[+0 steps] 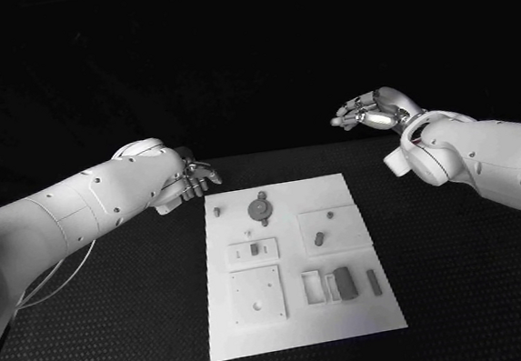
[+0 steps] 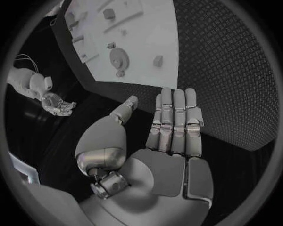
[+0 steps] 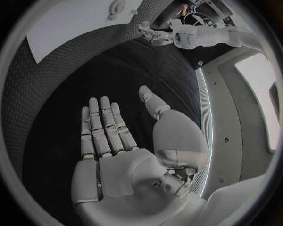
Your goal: Assemble the parts on the task board
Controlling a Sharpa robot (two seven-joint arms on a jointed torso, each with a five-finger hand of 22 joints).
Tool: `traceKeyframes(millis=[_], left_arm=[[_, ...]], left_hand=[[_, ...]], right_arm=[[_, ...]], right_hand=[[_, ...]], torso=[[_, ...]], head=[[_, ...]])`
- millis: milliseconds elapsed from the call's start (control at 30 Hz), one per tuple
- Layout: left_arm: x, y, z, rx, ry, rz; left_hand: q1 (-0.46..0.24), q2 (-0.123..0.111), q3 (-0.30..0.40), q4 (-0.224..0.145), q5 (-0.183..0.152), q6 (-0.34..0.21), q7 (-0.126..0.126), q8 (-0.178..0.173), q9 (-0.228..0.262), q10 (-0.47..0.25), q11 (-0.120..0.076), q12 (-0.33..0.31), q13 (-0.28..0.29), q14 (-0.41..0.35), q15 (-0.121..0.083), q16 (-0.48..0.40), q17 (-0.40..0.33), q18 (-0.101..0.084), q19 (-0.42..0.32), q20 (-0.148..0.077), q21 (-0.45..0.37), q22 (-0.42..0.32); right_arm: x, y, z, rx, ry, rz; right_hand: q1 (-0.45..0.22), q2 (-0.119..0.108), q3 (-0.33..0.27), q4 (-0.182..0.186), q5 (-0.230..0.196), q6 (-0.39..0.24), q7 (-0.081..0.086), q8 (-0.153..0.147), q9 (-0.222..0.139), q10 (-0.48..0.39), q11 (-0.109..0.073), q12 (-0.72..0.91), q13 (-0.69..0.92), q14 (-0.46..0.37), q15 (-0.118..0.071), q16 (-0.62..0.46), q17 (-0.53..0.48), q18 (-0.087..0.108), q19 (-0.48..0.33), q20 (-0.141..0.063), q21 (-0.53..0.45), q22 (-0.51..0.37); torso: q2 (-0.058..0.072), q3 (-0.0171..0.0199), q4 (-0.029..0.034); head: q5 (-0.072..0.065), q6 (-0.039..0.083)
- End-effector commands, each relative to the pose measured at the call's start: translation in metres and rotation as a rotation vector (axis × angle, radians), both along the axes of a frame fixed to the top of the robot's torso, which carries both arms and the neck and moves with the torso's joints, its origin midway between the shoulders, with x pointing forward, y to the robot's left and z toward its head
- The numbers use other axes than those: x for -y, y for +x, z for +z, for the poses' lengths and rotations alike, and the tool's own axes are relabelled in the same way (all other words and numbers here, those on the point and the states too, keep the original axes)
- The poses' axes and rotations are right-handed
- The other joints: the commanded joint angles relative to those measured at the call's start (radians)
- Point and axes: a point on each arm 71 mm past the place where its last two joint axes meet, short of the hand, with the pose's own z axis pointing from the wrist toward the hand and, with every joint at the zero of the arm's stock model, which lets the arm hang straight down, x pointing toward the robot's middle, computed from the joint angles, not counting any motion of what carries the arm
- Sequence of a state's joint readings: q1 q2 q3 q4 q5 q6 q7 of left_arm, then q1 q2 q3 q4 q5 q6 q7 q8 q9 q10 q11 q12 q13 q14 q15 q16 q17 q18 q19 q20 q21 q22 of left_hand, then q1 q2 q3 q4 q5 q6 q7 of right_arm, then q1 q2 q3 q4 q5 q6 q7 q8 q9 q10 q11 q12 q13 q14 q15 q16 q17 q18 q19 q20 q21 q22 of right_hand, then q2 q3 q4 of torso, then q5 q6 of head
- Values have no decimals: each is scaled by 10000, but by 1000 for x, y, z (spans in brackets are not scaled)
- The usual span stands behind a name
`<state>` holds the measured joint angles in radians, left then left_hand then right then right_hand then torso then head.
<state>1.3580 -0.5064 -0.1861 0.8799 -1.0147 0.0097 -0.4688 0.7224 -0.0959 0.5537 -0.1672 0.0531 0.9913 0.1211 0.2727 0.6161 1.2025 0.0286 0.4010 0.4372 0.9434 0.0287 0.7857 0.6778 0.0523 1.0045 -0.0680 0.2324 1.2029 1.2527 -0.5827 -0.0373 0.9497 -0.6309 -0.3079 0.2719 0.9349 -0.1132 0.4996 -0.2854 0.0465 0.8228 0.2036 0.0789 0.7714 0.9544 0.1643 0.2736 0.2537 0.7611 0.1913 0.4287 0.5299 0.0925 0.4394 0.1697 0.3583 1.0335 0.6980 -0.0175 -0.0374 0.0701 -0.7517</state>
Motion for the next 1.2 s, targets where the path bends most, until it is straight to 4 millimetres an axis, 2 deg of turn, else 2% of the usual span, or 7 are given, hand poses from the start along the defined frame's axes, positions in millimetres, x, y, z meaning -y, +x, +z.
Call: traceKeyframes(millis=[33,200,500,733,1200], left_arm=[[5,0,-7,-370,423,-542],[6,-1,-16,-697,504,-633],[8,0,-22,-949,527,-727],[9,-2,-28,-1531,187,-725],[10,-4,-38,-1986,269,-859]], left_hand=[[-4,-85,-53,34,-39,25,29,-54,-18,90,17,-79,-11,51,-9,59,-18,-2,80,-18,-70,15],[-175,-145,-111,223,-42,48,24,-64,-57,139,14,-166,-19,37,-12,67,-22,-6,79,-23,-106,24],[-231,-215,-125,323,-41,20,35,-92,-95,138,26,-257,-27,-10,-6,60,-29,-8,55,-24,-147,35],[-151,27,-85,343,-37,60,22,-75,-108,185,19,-305,-13,-15,-10,79,-26,-11,58,-23,-167,59],[172,242,-134,12,-31,68,24,-77,-156,214,29,-429,15,-60,-2,95,-31,-33,34,-18,-215,124]], right_arm=[[-2,-1,0,-41,48,182],[-3,-1,0,-50,57,215],[-4,-1,0,-50,62,232],[-6,-1,0,-50,70,254],[-7,-1,0,-56,80,292]], right_hand=[[30,18,-41,2,-6,-49,52,-43,-14,83,7,-40,-16,-74,-8,-59,11,-158,-64,-14,-22,14],[29,20,-42,2,-6,-50,52,-43,-14,84,7,-41,-18,-74,-8,-59,14,-157,-64,-14,-22,17],[31,22,-42,-1,-6,-51,52,-42,-14,86,6,-43,-23,-76,-8,-59,17,-157,-64,-16,-22,22],[38,30,-38,-4,-5,-52,52,-41,-15,89,5,-44,-27,-78,-9,-59,20,-157,-65,-18,-22,27],[46,33,-37,-8,-6,-53,52,-41,-15,90,5,-47,-32,-82,-8,-60,24,-157,-67,-19,-23,33]], torso=[[-3,-2,5],[-7,2,5],[-16,4,17],[-20,12,15],[-18,15,19]], head=[[-6,-30],[-31,-71],[-65,-113],[-64,-129],[-92,-178]])
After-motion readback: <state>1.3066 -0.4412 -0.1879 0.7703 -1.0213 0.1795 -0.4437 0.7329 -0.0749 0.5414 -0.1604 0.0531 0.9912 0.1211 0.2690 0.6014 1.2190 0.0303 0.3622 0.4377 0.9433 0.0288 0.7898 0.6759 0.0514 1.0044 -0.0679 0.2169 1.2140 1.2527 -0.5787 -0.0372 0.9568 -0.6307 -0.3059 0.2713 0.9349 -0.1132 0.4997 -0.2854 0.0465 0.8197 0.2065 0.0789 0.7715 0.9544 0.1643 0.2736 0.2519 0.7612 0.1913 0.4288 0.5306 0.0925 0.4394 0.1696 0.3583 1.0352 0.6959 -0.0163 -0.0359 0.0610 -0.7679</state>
